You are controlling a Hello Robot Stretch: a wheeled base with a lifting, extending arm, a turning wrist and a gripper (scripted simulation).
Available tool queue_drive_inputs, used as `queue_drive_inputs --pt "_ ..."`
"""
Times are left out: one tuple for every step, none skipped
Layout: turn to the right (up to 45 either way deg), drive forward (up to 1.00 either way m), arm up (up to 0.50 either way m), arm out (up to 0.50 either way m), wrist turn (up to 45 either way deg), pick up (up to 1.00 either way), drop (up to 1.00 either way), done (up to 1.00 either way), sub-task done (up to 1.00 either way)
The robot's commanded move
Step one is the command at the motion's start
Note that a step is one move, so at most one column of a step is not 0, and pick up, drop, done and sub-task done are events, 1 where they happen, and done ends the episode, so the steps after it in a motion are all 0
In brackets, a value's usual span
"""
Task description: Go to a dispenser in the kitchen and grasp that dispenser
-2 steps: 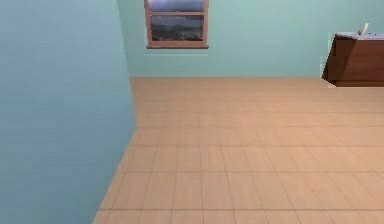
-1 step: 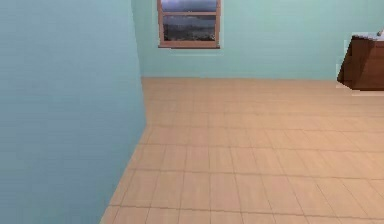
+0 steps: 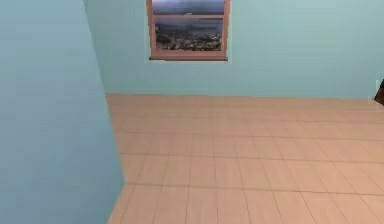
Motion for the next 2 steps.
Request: queue_drive_inputs --pt "0.0 1.0 0.0 0.0 0.0 0.0 0.0 0.0 0.0" --pt "0.0 0.5 0.0 0.0 0.0 0.0 0.0 0.0 0.0"
